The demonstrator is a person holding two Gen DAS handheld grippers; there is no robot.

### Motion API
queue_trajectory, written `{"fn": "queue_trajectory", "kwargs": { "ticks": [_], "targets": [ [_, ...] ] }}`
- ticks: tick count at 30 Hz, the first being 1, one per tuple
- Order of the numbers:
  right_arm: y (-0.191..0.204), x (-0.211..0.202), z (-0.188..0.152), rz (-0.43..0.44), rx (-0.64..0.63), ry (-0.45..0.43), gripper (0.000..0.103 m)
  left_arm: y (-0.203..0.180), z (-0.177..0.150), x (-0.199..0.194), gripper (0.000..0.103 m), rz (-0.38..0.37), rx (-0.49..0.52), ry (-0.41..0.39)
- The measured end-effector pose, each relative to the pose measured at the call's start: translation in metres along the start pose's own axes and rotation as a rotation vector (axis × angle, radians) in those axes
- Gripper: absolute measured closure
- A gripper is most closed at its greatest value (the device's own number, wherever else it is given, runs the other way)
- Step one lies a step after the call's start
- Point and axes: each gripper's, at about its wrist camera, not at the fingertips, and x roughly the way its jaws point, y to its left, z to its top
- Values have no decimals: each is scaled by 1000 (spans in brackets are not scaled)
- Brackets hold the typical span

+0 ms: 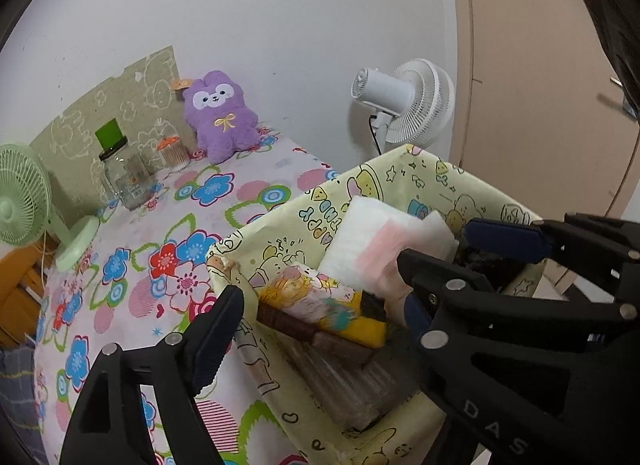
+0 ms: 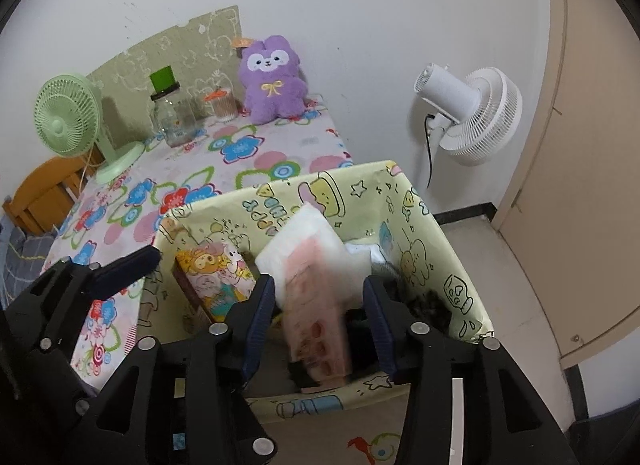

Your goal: Organize soft objects

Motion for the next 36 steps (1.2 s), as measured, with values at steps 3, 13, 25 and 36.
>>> {"fn": "queue_trajectory", "kwargs": {
  "ticks": [3, 13, 25, 36],
  "targets": [
    [1, 2, -3, -3, 1, 8, 48, 0, -2, 0, 19, 6, 18, 1],
    [12, 1, -8, -10, -4, 21, 46, 8, -8, -5, 20, 0, 46, 3],
    [39, -4, -14, -15, -4, 44, 46, 30, -23, -18, 19, -3, 66, 8],
    [81, -41, 1, 48, -45, -73, 21, 74, -27, -73, 6, 34, -66, -108]
  ]
}}
